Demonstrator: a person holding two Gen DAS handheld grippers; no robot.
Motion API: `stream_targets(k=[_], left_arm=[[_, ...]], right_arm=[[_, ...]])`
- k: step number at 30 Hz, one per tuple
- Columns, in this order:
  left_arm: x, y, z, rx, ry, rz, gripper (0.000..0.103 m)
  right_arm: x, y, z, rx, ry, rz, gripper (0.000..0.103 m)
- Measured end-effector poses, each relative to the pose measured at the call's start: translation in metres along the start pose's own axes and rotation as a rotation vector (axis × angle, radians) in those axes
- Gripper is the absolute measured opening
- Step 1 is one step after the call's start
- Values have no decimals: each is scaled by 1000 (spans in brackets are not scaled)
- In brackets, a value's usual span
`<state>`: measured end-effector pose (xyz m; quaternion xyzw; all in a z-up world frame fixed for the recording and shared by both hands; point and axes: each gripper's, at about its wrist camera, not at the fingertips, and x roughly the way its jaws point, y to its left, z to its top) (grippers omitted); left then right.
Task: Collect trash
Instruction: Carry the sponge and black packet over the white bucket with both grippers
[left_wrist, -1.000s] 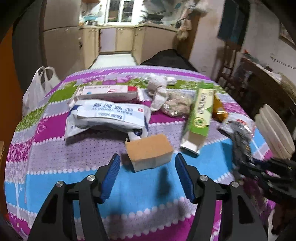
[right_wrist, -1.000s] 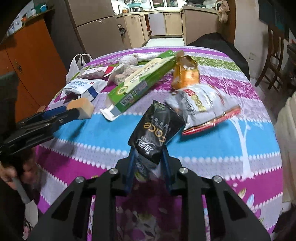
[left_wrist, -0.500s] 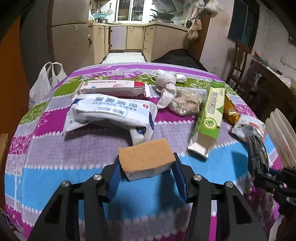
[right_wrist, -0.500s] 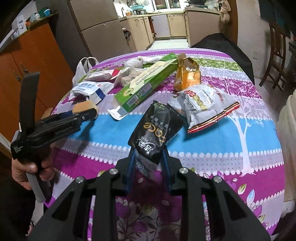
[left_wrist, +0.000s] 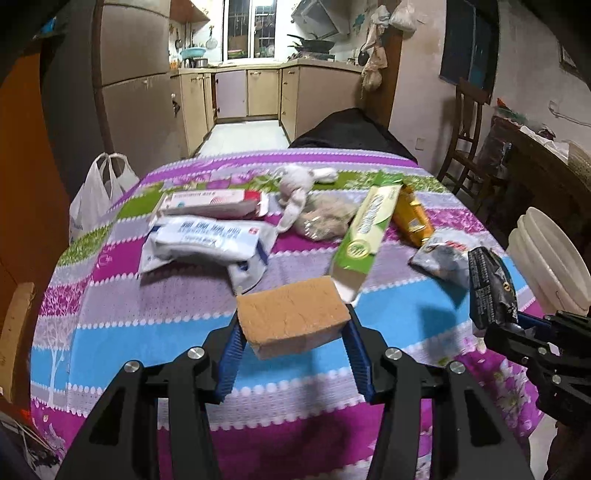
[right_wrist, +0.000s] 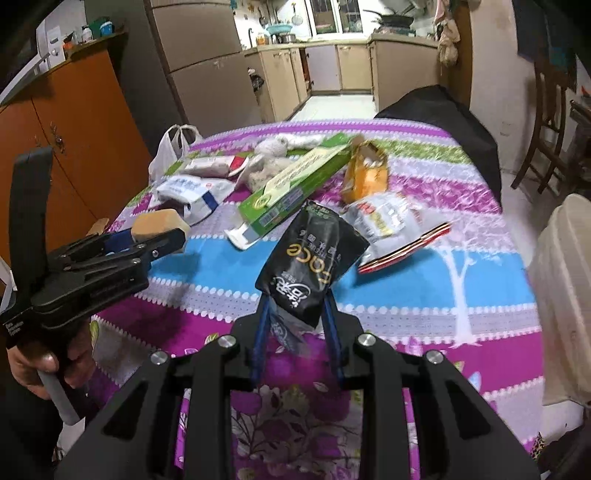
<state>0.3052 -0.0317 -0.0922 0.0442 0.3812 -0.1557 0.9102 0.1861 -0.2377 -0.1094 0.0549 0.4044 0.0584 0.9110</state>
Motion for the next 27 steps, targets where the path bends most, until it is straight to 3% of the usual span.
stream_targets(k=[12, 27], left_arm=[[-15, -89, 37, 97, -55, -54, 51], [-10, -237, 80, 292, -114, -161, 51]], right_arm=[[-68, -48, 11, 32, -135, -109, 25], [-141, -171, 6, 163, -197, -313, 26]])
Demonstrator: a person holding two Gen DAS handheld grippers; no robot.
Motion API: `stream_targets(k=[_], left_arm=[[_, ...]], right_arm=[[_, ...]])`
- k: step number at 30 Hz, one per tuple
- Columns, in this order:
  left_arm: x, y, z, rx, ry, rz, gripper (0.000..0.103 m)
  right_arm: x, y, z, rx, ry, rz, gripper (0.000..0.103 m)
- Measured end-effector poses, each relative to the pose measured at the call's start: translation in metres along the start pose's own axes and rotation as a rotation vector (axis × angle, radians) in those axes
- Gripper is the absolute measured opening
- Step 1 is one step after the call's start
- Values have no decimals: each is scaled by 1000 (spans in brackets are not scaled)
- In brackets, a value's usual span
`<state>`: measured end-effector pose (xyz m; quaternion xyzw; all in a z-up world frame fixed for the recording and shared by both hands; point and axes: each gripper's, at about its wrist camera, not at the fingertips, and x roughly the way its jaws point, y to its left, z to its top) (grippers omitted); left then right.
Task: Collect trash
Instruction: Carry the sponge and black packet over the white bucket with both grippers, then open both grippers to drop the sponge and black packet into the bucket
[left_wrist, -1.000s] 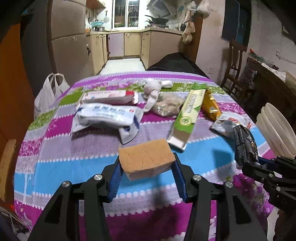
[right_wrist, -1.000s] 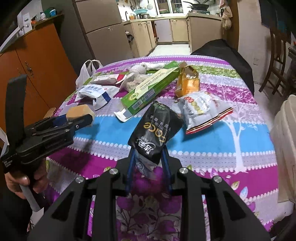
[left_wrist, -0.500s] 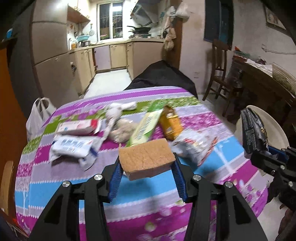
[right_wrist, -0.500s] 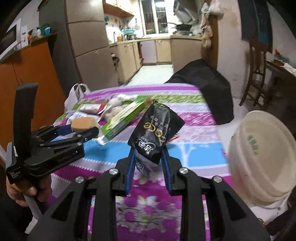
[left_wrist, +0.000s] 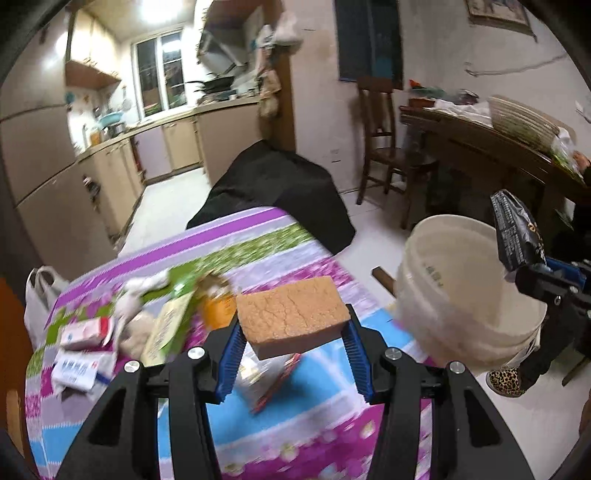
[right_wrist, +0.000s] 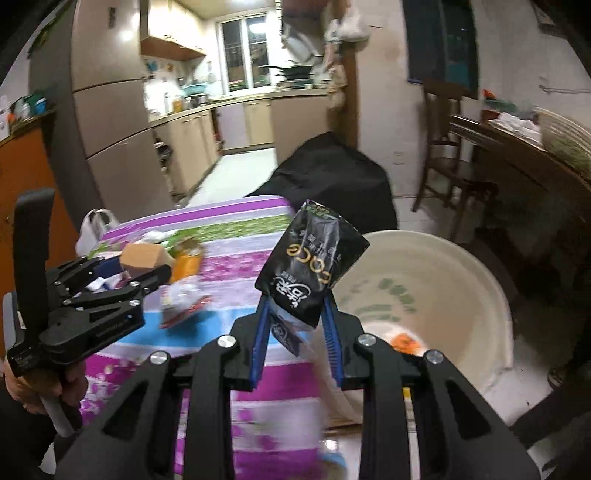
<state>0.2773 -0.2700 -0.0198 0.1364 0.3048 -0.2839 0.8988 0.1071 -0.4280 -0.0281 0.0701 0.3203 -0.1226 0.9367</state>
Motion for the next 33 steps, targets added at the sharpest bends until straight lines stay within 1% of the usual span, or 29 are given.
stream_targets(k=[6, 9, 15, 19, 22, 24, 27, 29, 30, 33], left_arm=[[23, -52, 23, 65, -4, -32, 51], [37, -76, 35, 84, 8, -64, 51], [72, -124, 57, 143, 65, -176, 51], [99, -148, 74, 155, 131, -281, 51], [114, -159, 83, 177, 168, -332, 51], [121, -165, 86, 200, 175, -340, 51], [125, -168, 86, 198, 187, -346, 51], [130, -171, 88, 197, 198, -363, 51], [127, -166, 85, 199, 199, -364, 51], [129, -168, 83, 214, 205, -372, 52]], right_arm=[[-1, -52, 2, 32, 9, -82, 26], [1, -70, 1, 45, 14, -110, 26], [10, -109, -4, 71, 44, -177, 26], [20, -132, -4, 96, 87, -190, 26], [28, -137, -3, 101, 121, -187, 26], [30, -138, -2, 100, 139, -183, 26], [35, -140, -2, 105, 159, -172, 26], [38, -139, -1, 103, 169, -172, 26], [39, -140, -2, 102, 175, -170, 26], [49, -141, 1, 97, 204, -165, 27]])
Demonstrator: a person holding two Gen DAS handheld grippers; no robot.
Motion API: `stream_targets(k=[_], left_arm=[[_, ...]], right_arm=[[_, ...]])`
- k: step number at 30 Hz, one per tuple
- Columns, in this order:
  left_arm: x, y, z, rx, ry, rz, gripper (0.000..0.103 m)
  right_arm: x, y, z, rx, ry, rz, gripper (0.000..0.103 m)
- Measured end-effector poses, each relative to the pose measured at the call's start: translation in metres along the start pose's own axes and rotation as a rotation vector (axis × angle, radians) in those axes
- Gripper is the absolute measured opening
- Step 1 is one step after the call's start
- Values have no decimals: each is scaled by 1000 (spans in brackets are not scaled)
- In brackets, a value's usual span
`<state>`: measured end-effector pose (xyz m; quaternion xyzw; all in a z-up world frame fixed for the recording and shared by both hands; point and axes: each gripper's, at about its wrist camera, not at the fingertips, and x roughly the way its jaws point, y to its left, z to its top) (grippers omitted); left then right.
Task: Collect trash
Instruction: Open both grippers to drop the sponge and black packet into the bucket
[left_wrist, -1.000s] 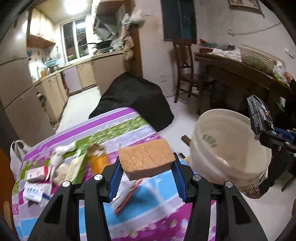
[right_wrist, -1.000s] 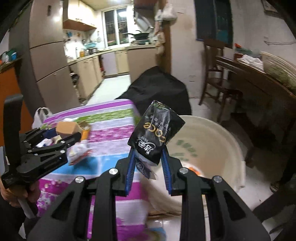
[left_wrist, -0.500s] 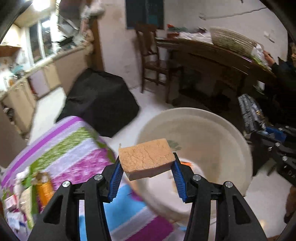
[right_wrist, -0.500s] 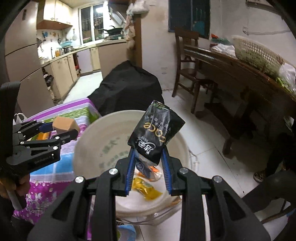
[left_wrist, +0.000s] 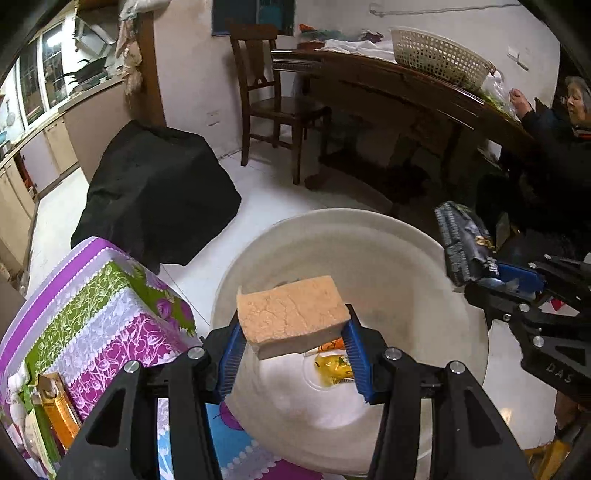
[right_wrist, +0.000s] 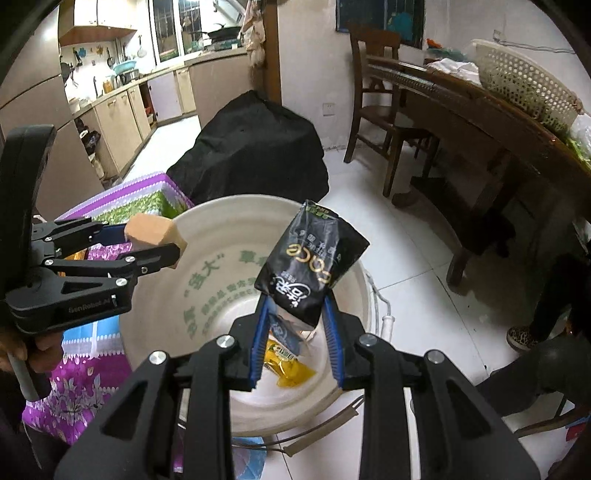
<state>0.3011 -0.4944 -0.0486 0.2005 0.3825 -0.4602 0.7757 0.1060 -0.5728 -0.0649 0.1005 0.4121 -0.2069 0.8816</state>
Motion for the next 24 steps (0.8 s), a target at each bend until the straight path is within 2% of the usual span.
stream_targets(k=[3, 7, 10, 24], left_arm=[[1, 1, -1, -2, -4, -1, 52], [2, 2, -2, 12, -16, 22, 66], [0, 4, -2, 8, -32, 31, 68], [-8, 6, -2, -5, -45, 54, 68]], right_arm=[[6, 1, 4, 3, 14, 7, 28], [11, 1, 8, 0, 15, 5, 41], [10, 3, 6, -6, -5, -15, 50], [13, 2, 9, -7, 3, -18, 51]])
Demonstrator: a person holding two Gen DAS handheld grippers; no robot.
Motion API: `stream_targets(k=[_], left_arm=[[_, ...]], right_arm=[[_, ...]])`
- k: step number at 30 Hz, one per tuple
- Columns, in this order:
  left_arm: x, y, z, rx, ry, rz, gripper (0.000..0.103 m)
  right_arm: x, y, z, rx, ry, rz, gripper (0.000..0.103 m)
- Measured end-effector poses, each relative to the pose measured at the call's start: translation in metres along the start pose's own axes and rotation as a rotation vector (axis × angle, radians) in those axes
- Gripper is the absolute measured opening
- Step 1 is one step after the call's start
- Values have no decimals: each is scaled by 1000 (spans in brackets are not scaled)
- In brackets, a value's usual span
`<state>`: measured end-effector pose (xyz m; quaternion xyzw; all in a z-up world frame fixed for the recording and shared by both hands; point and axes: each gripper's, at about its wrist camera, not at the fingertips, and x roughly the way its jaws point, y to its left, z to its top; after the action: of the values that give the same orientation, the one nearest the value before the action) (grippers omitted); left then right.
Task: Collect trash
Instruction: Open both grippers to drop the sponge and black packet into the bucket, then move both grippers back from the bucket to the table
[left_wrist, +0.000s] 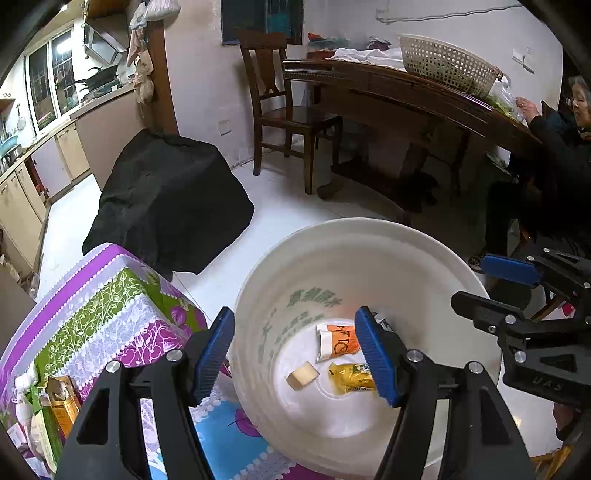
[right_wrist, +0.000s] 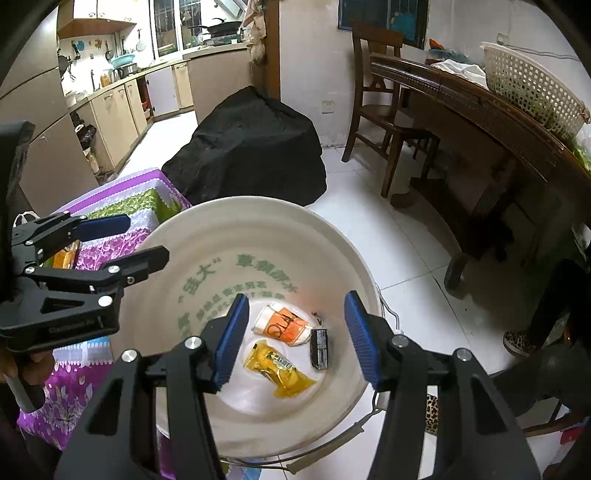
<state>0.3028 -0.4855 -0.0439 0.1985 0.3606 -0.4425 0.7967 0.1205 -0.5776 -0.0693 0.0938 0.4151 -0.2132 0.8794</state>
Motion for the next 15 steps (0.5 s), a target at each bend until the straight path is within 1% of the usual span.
stream_targets(k=[5, 10, 15], left_arm=[[-2, 0, -4, -6, 1, 0, 68], [-2, 1, -7, -13, 10, 7, 68], [-5, 0, -8, -11, 5, 5, 68]], right_arm=[[4, 0, -1, 3, 22, -5, 51], [9, 3, -2, -1, 70, -14, 51], [9, 4, -2, 7, 87, -11, 51]])
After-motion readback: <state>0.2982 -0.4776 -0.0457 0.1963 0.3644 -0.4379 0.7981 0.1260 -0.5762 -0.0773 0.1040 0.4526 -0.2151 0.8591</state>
